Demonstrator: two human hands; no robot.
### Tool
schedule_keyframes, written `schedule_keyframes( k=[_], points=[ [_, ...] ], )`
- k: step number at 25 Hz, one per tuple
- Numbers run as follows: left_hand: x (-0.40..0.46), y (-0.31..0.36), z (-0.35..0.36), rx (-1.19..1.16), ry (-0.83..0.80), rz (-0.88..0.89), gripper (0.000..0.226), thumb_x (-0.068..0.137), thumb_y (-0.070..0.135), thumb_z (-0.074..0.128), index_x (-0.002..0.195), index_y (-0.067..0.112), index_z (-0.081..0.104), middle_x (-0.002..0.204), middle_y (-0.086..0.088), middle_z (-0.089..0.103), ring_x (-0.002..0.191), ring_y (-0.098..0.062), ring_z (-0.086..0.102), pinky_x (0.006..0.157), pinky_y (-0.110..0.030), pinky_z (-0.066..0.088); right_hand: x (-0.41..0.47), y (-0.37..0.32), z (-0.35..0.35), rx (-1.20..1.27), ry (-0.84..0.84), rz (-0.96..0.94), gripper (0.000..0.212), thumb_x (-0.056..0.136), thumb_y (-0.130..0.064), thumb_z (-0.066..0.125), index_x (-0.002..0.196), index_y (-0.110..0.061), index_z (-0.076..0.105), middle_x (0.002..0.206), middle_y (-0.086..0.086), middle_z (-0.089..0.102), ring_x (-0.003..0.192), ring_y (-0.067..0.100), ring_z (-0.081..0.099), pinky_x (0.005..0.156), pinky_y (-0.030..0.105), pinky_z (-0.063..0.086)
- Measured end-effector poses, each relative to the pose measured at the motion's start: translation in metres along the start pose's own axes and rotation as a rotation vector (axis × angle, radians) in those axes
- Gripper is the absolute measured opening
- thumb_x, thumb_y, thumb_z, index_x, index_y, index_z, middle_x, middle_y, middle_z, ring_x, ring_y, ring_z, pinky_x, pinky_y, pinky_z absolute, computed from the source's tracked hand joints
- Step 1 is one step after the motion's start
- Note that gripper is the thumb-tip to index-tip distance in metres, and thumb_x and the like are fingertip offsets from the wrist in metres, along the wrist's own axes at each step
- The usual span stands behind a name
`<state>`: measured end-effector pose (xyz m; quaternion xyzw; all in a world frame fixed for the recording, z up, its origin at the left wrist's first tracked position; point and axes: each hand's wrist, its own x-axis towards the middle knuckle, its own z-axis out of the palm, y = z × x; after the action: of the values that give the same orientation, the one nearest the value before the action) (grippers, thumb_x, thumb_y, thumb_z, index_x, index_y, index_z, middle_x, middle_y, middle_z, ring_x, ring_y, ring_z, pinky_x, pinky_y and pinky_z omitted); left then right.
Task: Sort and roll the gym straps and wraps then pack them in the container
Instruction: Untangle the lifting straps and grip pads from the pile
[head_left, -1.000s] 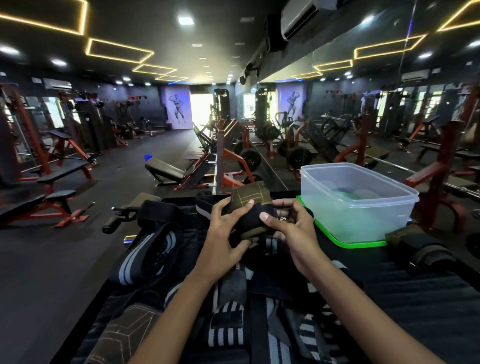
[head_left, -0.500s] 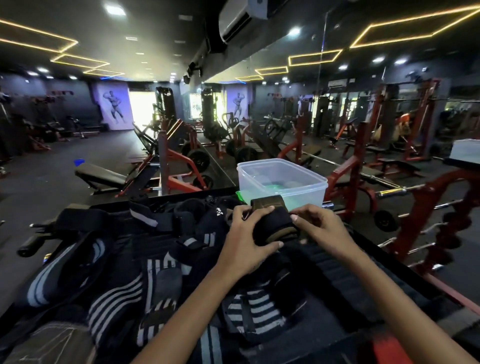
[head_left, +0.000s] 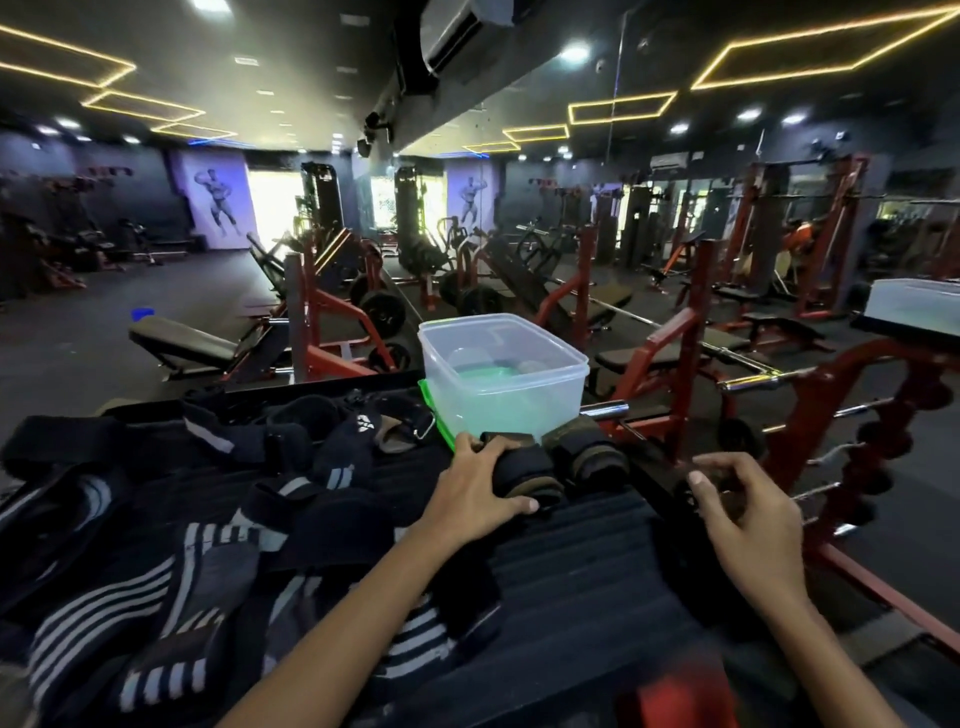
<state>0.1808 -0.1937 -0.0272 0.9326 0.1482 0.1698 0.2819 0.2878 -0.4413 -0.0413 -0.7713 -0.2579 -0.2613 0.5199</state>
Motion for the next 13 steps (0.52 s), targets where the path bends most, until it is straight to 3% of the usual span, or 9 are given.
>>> schedule_keyframes(
  k=[4, 7, 11, 13],
  points=[
    [0.003, 0.002, 0.012, -0.097, 0.021, -0.032, 0.066, 0.074, 0.041, 0.078, 0.132, 0.031, 0.048, 0.123, -0.002, 0.038, 0.119, -0.021, 0.047, 0.104, -0.032, 0.039, 0.018, 0.002, 0.011, 0.037, -0.076, -0.088, 0.011, 0.088, -0.006, 0.066, 0.096, -0.012, 0.064, 0.086, -0.004, 0.065, 0.076, 0.004, 0.061, 0.071, 0.01, 0.044],
    [0.005, 0.002, 0.016, -0.129, 0.03, -0.036, 0.065, 0.074, 0.041, 0.078, 0.131, 0.03, 0.049, 0.123, -0.001, 0.04, 0.118, -0.017, 0.046, 0.104, -0.028, 0.037, 0.04, -0.001, 0.04, 0.027, -0.186, -0.187, 0.009, 0.088, -0.005, 0.065, 0.097, -0.008, 0.063, 0.086, 0.0, 0.061, 0.076, 0.01, 0.057, 0.068, 0.008, 0.038],
    [0.006, 0.0, 0.018, -0.093, -0.031, -0.028, 0.066, 0.08, 0.039, 0.074, 0.137, 0.025, 0.042, 0.128, -0.005, 0.04, 0.124, -0.017, 0.041, 0.099, -0.016, 0.029, 0.047, 0.004, 0.081, -0.068, -0.427, -0.299, 0.017, 0.09, -0.011, 0.063, 0.106, -0.008, 0.063, 0.102, 0.005, 0.061, 0.098, 0.021, 0.054, 0.085, 0.028, 0.042],
    [0.006, 0.0, 0.02, -0.057, -0.053, -0.023, 0.065, 0.085, 0.038, 0.069, 0.14, 0.025, 0.037, 0.13, -0.006, 0.038, 0.125, -0.019, 0.042, 0.099, -0.016, 0.028, 0.045, 0.01, 0.087, -0.114, -0.47, -0.333, 0.02, 0.09, -0.014, 0.063, 0.109, -0.008, 0.062, 0.107, 0.006, 0.06, 0.103, 0.022, 0.052, 0.089, 0.03, 0.041]
  ],
)
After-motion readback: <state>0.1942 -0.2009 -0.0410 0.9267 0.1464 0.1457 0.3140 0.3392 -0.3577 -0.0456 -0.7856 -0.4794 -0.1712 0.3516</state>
